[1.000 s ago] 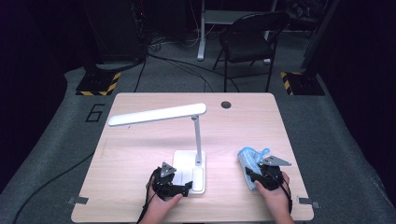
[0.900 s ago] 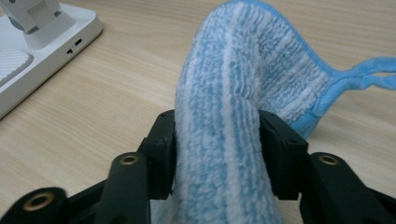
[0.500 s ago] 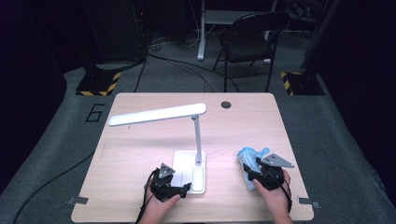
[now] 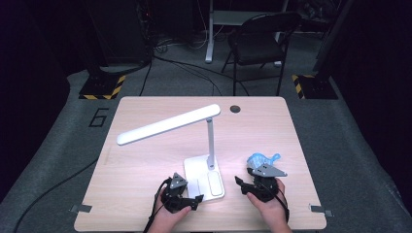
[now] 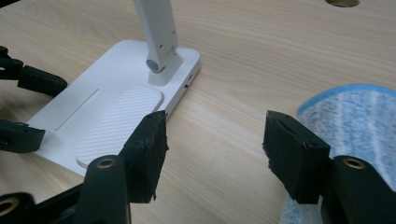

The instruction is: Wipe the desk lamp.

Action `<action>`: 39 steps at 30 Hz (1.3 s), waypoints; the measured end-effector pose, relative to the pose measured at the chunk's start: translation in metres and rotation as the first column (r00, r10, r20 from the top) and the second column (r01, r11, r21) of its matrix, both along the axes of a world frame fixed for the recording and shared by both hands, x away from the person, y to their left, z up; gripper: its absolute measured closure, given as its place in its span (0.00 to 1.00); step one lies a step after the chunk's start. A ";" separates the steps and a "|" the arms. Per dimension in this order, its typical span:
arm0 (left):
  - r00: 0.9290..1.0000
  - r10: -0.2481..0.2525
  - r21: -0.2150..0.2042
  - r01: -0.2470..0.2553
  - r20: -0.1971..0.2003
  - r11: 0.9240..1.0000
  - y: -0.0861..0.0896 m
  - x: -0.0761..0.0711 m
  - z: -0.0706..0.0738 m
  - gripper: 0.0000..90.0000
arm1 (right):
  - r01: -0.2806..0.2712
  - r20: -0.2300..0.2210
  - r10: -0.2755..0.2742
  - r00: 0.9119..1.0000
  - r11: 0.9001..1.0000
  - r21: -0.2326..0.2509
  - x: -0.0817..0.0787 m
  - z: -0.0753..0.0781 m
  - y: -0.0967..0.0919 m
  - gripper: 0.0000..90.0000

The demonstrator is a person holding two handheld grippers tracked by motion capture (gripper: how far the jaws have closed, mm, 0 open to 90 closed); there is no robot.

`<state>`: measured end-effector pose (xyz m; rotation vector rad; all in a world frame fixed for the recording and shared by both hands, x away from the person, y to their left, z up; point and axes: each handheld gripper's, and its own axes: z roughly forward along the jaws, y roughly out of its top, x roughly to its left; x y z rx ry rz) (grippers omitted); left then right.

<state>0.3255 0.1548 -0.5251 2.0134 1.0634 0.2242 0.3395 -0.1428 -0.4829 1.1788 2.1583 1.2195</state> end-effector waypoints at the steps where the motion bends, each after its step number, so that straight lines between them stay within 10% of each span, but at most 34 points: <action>1: 1.000 0.001 0.004 -0.001 -0.001 1.000 -0.001 0.000 0.000 0.19 | -0.010 -0.006 0.010 1.000 1.000 -0.002 0.001 -0.001 0.002 0.44; 9: 0.998 -0.066 0.007 0.066 -0.004 0.998 -0.004 0.000 0.001 0.26 | -0.064 -0.043 0.063 0.997 0.998 -0.013 0.005 -0.008 0.018 0.44; 26: 1.000 0.019 -0.046 -0.020 -0.021 0.999 0.006 0.004 0.002 0.28 | -0.123 -0.105 0.119 0.987 0.992 -0.037 0.013 -0.026 0.052 0.44; 39: 0.999 -0.006 0.007 0.005 0.041 1.000 0.024 0.007 0.006 0.28 | -0.105 -0.140 0.101 0.985 0.994 -0.024 0.023 -0.032 0.063 0.44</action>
